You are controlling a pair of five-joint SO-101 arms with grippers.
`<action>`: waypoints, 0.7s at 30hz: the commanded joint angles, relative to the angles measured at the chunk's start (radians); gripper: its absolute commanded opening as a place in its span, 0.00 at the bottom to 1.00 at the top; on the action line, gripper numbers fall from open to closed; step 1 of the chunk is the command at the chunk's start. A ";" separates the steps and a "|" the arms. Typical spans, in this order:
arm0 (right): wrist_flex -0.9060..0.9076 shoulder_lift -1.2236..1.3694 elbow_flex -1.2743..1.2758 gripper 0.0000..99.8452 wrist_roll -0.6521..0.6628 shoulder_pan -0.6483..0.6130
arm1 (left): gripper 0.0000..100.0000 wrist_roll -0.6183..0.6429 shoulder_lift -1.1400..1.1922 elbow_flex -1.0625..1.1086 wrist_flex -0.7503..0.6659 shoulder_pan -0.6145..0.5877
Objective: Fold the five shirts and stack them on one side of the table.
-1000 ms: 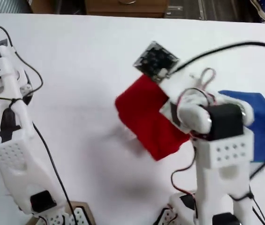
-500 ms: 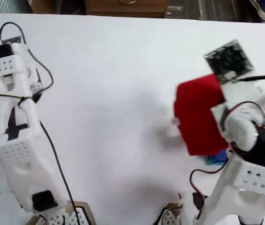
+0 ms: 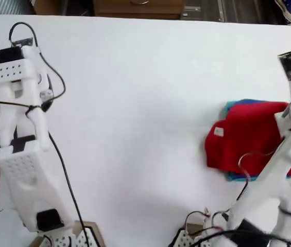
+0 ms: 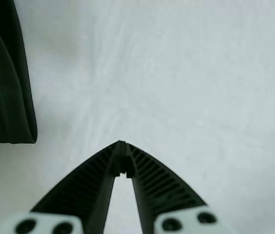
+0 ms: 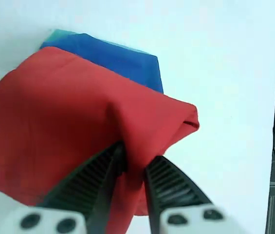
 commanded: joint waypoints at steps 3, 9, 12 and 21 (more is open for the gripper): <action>-0.125 0.163 -0.005 0.02 0.032 0.016 | 0.02 -0.002 -0.006 -0.039 0.017 0.003; -0.239 0.303 -0.005 0.02 0.041 0.087 | 0.02 -0.002 -0.006 -0.038 0.018 0.002; -0.254 0.371 -0.005 0.02 0.098 0.110 | 0.02 -0.002 -0.006 -0.041 0.017 0.003; -0.222 0.427 -0.029 0.18 0.123 0.125 | 0.02 -0.002 -0.009 -0.042 0.017 0.003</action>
